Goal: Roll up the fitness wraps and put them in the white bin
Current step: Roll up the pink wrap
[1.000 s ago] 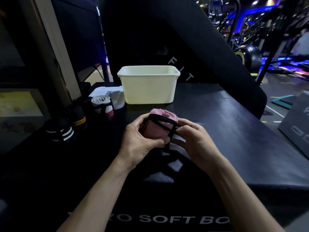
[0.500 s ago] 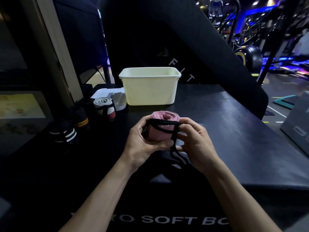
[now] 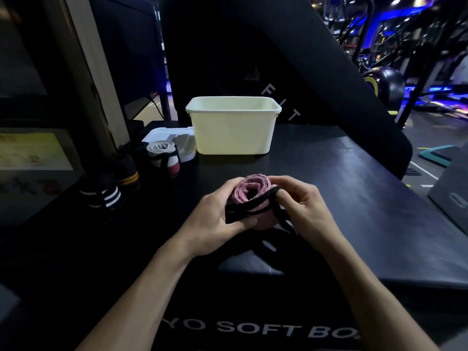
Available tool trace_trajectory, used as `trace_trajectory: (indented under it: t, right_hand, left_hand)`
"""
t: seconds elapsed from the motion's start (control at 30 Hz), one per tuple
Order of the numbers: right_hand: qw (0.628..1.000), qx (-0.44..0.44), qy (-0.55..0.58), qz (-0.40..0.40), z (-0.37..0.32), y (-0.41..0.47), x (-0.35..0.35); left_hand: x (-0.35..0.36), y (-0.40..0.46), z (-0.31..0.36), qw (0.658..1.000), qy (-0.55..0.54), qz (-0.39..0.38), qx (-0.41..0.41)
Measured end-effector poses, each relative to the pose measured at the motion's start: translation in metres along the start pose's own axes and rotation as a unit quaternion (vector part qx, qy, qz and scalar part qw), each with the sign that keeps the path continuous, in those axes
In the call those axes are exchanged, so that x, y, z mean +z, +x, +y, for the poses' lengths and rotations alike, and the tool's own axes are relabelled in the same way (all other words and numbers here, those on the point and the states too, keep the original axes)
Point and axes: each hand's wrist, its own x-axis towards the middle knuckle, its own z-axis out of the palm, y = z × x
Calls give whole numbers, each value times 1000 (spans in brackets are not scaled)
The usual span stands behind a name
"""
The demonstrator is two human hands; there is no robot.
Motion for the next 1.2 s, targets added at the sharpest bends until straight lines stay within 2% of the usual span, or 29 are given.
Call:
trace_trajectory:
  t: [0.13,0.23,0.33,0.57,0.67,0.83,0.9,0.97,1.07,1.2]
  right_hand:
    - [998,16,50,-30,-2,1,2]
    - [995,36,59,-66,-2,2,-1]
    - [994,41,28,-96,2,3,-5]
    - [994,1,-42,-97,6,6,-6]
    - [996,-2,-51,-73,9,5,-8]
    - [996,-1,-58,-70,12,4,-9]
    - [995,-6,-70,-72,12,4,-9]
    - [994,-8,-79,-73,12,5,-8]
    - [992,-18,-100,-69,12,5,-7]
    - [991,-30,-107,-68,11,3,-5]
  left_hand:
    - [3,0,1,999,26,39,6]
    - [3,3,3,999,12,37,21]
    - [2,6,1,999,11,27,34]
    - [2,10,-5,993,58,52,87]
    - [3,9,-3,996,36,38,71]
    - [-7,4,0,997,-58,-18,43]
    - [-10,2,0,998,-29,-1,61]
    - [-11,1,-1,994,44,34,98]
    - [-13,-1,0,973,149,69,162]
    - [-13,-5,2,963,183,75,183]
